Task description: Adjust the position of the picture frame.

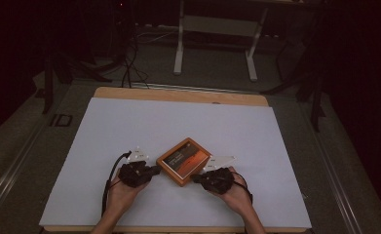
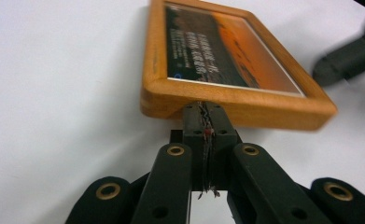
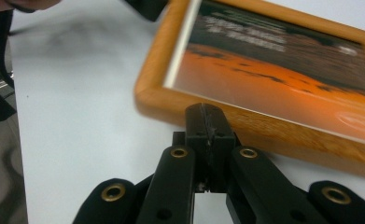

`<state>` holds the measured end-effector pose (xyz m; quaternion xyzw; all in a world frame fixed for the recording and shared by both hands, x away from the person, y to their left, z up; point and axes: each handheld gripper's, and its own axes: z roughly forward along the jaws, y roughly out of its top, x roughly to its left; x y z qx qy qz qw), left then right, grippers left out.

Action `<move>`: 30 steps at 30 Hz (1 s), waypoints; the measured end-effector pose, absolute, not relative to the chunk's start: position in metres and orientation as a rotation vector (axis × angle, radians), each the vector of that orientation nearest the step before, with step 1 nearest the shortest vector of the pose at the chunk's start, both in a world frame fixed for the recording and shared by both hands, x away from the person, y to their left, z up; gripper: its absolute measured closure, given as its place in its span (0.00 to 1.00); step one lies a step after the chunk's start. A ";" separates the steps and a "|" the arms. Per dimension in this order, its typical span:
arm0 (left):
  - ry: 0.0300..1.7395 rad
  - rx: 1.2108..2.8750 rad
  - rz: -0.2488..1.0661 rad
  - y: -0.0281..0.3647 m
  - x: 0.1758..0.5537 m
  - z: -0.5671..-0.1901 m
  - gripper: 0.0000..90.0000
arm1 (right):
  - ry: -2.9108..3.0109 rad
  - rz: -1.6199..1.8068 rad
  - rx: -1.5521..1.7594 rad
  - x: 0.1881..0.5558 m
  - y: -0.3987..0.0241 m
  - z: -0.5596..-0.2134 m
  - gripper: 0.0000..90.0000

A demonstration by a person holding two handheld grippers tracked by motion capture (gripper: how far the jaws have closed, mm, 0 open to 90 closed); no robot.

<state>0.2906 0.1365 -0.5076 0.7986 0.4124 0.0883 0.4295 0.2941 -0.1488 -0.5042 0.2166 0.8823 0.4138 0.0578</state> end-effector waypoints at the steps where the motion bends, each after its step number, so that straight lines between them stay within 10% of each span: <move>1: 1.044 1.986 0.224 0.138 0.296 -0.507 0.98 | 2.675 1.255 0.649 0.295 -0.146 -0.504 1.00; 16: 1.183 1.856 0.120 0.148 0.320 -0.506 0.46 | 2.589 1.250 0.687 0.311 -0.133 -0.497 1.00; 30: 1.178 1.860 0.028 0.136 0.319 -0.509 0.42 | 2.640 1.216 0.692 0.307 -0.128 -0.512 1.00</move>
